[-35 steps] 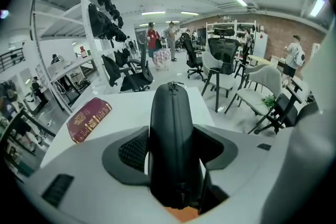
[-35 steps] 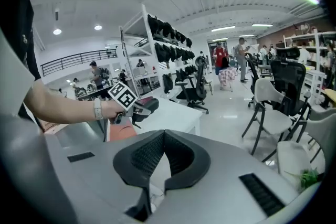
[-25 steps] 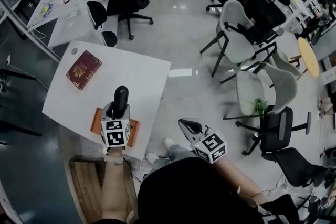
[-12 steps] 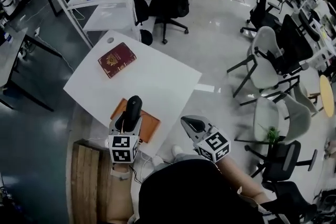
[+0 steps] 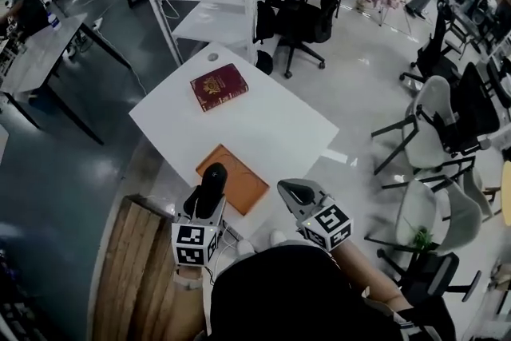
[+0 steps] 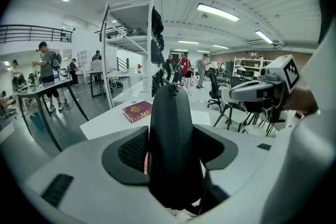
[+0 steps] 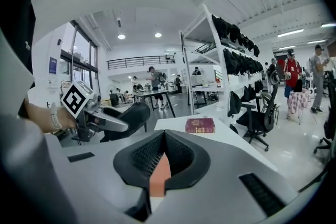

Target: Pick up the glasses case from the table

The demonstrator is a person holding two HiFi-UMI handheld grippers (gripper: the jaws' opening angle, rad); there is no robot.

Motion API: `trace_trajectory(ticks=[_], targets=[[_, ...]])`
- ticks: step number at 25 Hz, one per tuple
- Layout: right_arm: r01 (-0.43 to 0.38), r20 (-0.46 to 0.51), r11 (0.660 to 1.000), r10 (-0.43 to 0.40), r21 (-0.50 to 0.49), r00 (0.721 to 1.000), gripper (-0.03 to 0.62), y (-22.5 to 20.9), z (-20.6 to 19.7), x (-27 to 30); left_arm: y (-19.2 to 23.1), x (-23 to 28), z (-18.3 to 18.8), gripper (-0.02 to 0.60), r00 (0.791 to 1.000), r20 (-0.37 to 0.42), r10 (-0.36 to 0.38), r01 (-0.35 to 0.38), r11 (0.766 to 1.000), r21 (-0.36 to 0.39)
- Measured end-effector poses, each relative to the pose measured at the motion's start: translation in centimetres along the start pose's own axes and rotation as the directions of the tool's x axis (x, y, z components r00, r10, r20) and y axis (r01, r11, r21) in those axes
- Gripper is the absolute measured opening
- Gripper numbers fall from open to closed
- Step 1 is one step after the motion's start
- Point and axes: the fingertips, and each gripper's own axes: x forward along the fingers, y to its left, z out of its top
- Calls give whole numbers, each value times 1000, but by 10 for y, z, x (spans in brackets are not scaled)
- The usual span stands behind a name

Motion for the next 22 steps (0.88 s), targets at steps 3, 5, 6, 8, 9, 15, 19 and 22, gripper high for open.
trace_trajectory(ticks=[3,5,6,8,9,15,19,22], targets=[[-28,-7,1000,28,-10,1000,28,10,-1,9,6,-16,-8,273,1000,8,16,-16,1000,-9],[-52,-5,998,52,-20,999,28,18,2,13,8,-25,-11,273,1000,16,21,-21,1000,-24],[-64,-8,998,64,-28,998,28,22,2,14,9,-28,-12,273,999,20,25,-25,999,-31],[-85,-16,995,84,-56,996,28,29,2,16,12,-36,-17,273,999,22,36,-35,999,-40],[-90,-20,993,89,-74,996,28,33,2,16,13,-39,-21,273,999,20,42,-41,998,-44],[-105,-29,989,103,-107,994,28,46,7,15,9,-48,-26,273,999,40,32,-30,998,-48],[-92,-32,990,89,-104,996,28,44,2,13,3,-44,-26,273,999,41,15,-13,999,-34],[-93,-47,990,89,-103,995,28,49,-2,11,-1,-43,-25,273,999,47,6,-5,999,-33]])
